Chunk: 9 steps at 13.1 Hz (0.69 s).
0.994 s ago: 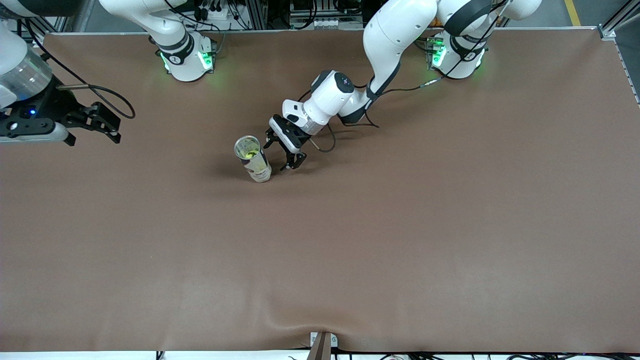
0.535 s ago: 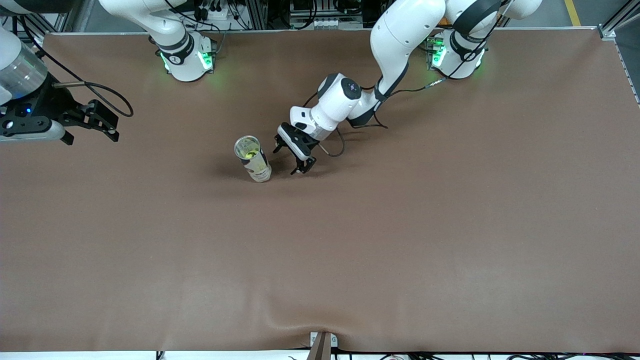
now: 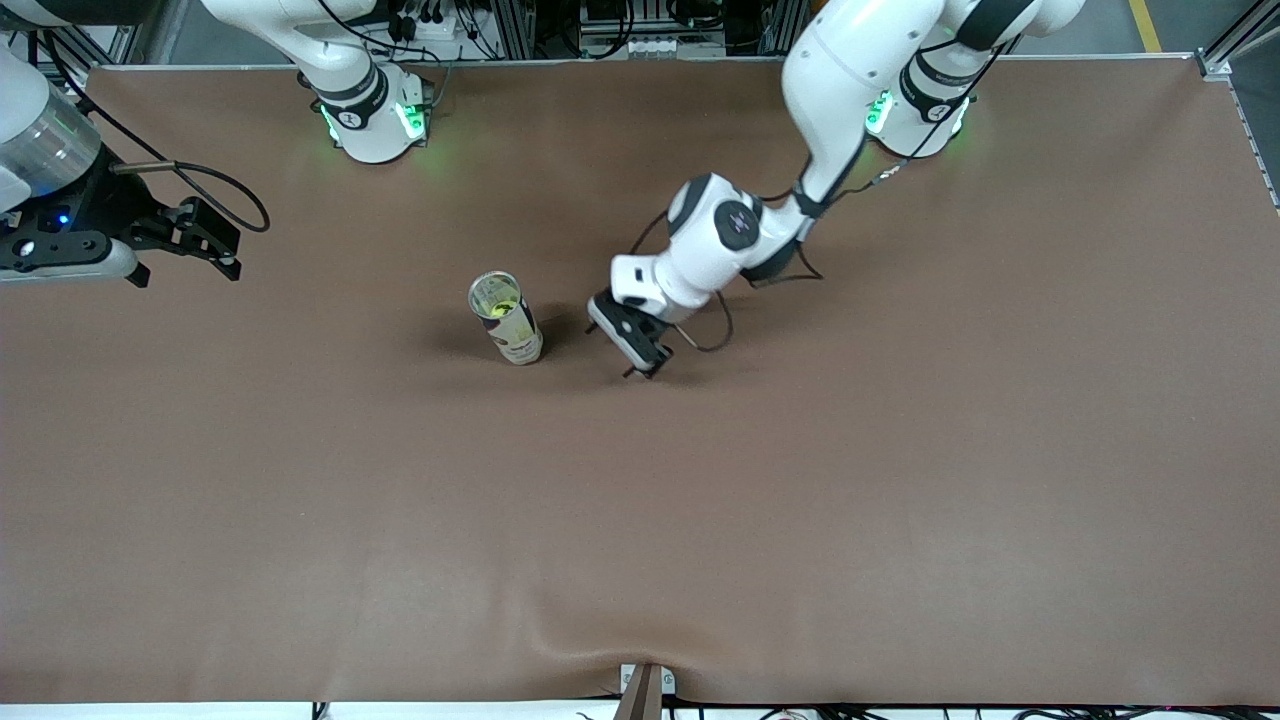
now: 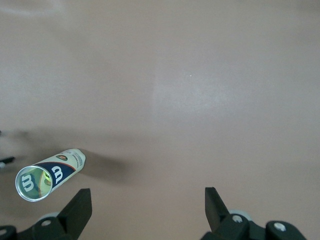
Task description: Insert tennis ball vertically with right arm
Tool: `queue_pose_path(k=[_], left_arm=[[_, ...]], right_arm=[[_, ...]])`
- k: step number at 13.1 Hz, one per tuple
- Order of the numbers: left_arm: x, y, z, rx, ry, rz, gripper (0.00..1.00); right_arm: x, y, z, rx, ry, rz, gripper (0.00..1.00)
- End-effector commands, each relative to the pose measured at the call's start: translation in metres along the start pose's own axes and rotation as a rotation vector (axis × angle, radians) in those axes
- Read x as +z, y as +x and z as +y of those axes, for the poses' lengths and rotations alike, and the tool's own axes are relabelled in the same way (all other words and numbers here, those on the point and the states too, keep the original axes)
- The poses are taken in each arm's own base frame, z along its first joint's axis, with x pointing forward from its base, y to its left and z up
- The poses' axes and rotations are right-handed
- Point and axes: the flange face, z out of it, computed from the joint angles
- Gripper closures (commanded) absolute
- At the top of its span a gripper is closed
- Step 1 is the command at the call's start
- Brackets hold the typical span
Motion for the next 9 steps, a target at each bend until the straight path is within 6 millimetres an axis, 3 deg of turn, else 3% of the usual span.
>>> queue_pose_path(k=[1, 5, 9], left_arm=[[-0.034, 0.028, -0.031, 0.014, -0.002, -0.075, 0.0], [-0.076, 0.053, -0.087, 0.021, 0.008, -0.237, 0.0], [-0.137, 0.061, -0.147, -0.07, 0.003, -0.361, 0.0]], right_arm=[[-0.005, 0.003, 0.008, 0.0, 0.009, -0.003, 0.0], [-0.006, 0.007, 0.002, -0.009, 0.009, 0.003, 0.0], [-0.004, 0.01, 0.012, 0.009, 0.007, 0.0, 0.0]])
